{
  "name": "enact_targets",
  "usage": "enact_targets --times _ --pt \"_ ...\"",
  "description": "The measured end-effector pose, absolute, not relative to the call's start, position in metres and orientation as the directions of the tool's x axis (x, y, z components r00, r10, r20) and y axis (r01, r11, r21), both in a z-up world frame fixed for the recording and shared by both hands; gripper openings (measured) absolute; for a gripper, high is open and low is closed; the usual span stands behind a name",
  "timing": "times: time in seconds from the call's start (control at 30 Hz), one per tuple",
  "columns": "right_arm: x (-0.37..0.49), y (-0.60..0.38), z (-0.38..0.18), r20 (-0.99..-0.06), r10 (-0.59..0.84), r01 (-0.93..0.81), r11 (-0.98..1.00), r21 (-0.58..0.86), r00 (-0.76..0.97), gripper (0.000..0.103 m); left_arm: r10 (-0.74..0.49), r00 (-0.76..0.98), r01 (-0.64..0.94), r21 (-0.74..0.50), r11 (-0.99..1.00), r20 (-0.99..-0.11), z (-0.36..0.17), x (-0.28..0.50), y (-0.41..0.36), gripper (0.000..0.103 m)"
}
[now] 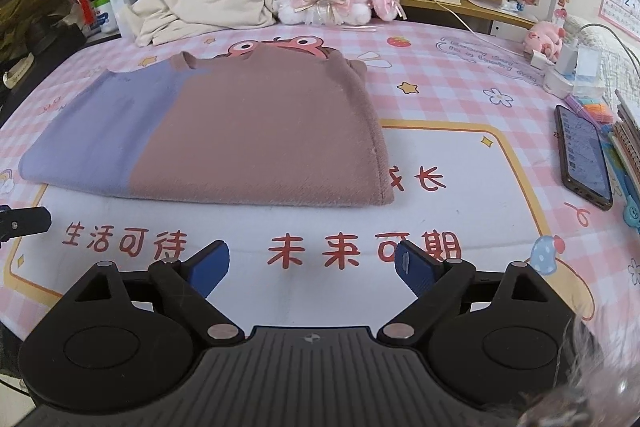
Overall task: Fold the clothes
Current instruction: 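Move the left gripper to the lavender hem while the right gripper approaches the mauve hem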
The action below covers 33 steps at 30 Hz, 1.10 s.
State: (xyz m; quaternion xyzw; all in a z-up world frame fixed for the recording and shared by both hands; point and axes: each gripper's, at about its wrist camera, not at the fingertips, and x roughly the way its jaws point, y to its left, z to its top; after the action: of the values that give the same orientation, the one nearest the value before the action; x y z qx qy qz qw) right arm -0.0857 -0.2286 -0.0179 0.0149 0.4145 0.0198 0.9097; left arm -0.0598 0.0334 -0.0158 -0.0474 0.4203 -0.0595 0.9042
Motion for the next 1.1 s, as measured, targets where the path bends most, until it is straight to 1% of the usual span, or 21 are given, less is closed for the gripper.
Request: enact_targets --times 0.17,0.3,0.37,0.5,0.57,0.63,0.7,0.8,0.83,0.87,0.93,1.0,1.1 --pt "-0.084 -0.221 -0.021 -0.762 0.046 -0.015 0.999 0.047 0.647 0.090 -0.146 0.632 0.072 -0.130 0.989 -0.761 -0.019 -0.059 0.039 0.090" --pt "-0.078 -0.211 -0.022 -0.770 0.022 -0.014 1.000 0.017 0.637 0.091 -0.152 0.609 0.071 -0.137 0.988 -0.778 -0.023 -0.052 0.046 0.091" --pt "-0.076 -0.207 -0.022 -0.770 0.009 -0.011 1.000 0.003 0.638 0.097 -0.159 0.593 0.074 -0.144 0.987 -0.789 -0.026 -0.045 0.049 0.091" --pt "-0.072 -0.201 -0.023 -0.777 -0.016 0.015 1.000 -0.009 0.630 0.097 -0.195 0.575 0.102 -0.167 0.981 -0.794 -0.031 -0.036 0.055 0.091" --pt "-0.070 -0.199 -0.023 -0.778 -0.021 0.028 1.000 -0.005 0.627 0.097 -0.239 0.572 0.116 -0.211 0.970 -0.785 -0.031 -0.034 0.061 0.091" --pt "-0.068 -0.197 -0.022 -0.780 -0.029 0.040 0.999 -0.005 0.625 0.097 -0.292 0.570 0.107 -0.283 0.953 -0.768 -0.032 -0.030 0.071 0.091" --pt "-0.067 -0.195 -0.022 -0.780 -0.030 0.050 0.999 0.002 0.625 0.097 -0.343 0.566 0.065 -0.374 0.925 -0.749 -0.035 -0.023 0.085 0.091" --pt "-0.064 -0.194 -0.020 -0.782 -0.029 0.070 0.997 0.018 0.623 0.097 -0.390 0.584 -0.092 -0.534 0.840 -0.712 -0.044 -0.015 0.111 0.089" --pt "-0.064 -0.194 -0.020 -0.782 -0.033 0.079 0.997 0.020 0.622 0.097 -0.403 0.591 -0.143 -0.582 0.800 -0.699 -0.048 -0.012 0.120 0.086" --pt "-0.064 -0.194 -0.019 -0.782 -0.038 0.088 0.996 0.021 0.622 0.097 -0.414 0.600 -0.194 -0.627 0.755 -0.684 -0.051 -0.010 0.129 0.080" --pt "-0.064 -0.195 -0.017 -0.780 -0.045 0.107 0.994 0.029 0.624 0.097 -0.415 0.621 -0.261 -0.675 0.690 -0.665 -0.056 -0.005 0.141 0.077" --pt "-0.064 -0.196 -0.015 -0.780 -0.048 0.124 0.992 0.038 0.624 0.097 -0.417 0.639 -0.309 -0.712 0.630 -0.646 -0.062 -0.001 0.150 0.071" --pt "-0.064 -0.197 -0.014 -0.783 -0.059 0.142 0.989 0.038 0.619 0.095 -0.413 0.652 -0.352 -0.736 0.578 -0.636 -0.066 0.004 0.156 0.071"
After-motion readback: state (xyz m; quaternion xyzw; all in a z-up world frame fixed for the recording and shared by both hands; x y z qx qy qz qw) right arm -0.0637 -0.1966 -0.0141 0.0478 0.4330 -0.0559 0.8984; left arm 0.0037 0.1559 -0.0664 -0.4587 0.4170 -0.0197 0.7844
